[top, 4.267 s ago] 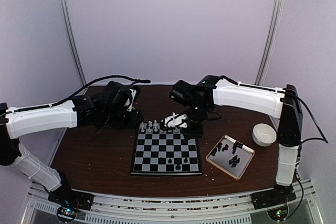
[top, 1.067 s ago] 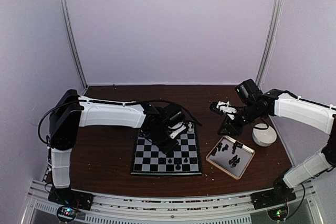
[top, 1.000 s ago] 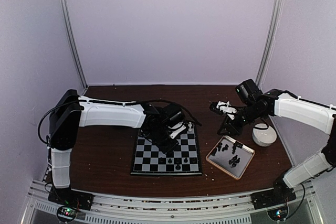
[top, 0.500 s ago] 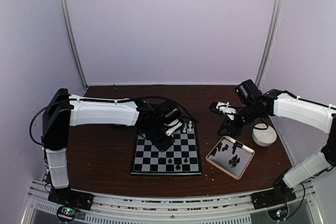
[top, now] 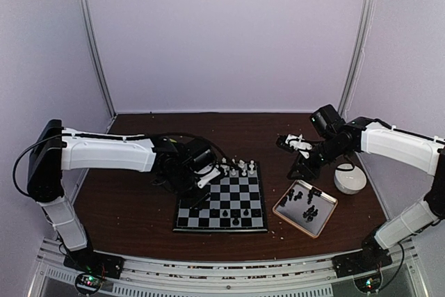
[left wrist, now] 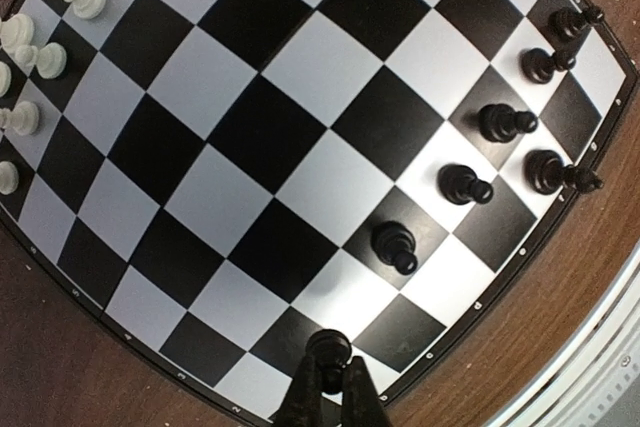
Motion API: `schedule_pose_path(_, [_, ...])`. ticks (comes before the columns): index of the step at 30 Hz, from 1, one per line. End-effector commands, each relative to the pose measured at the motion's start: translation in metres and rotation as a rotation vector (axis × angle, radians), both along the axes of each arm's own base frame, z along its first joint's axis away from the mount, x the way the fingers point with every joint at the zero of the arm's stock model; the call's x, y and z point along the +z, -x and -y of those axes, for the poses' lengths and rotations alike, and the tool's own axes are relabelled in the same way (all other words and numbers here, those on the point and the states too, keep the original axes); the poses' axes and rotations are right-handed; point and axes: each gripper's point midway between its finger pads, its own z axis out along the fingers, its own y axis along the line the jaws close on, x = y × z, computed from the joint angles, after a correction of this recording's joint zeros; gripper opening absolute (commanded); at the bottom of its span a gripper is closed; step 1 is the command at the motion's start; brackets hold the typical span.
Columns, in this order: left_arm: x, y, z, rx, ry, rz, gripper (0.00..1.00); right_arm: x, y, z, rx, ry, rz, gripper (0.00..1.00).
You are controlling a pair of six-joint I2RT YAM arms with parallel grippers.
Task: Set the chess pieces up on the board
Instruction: Place the pawn at f7.
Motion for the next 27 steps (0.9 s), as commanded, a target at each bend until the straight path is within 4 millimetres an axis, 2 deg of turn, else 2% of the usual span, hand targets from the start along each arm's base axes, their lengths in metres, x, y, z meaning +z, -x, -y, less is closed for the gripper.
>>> schedule_pose_path(1, [-0.002, 0.003, 0.017, -0.02, 0.063, -0.023, 0.02, 0.006, -0.002, -0.001, 0.007, -0.009, 0.006, 0.35])
schedule_pose_path(22, [-0.024, 0.002, 0.019, -0.031, 0.022, -0.048, 0.03, 0.003, -0.002, -0.001, 0.007, -0.002, -0.003, 0.35])
schedule_pose_path(25, [-0.023, 0.005, 0.02, -0.043, 0.026, -0.062, 0.06, 0.003, -0.003, -0.001, 0.007, -0.001, -0.004, 0.35])
schedule_pose_path(27, [-0.02, 0.004, 0.02, -0.041, 0.027, -0.055, 0.14, 0.003, -0.002, -0.001, 0.007, -0.002, -0.005, 0.35])
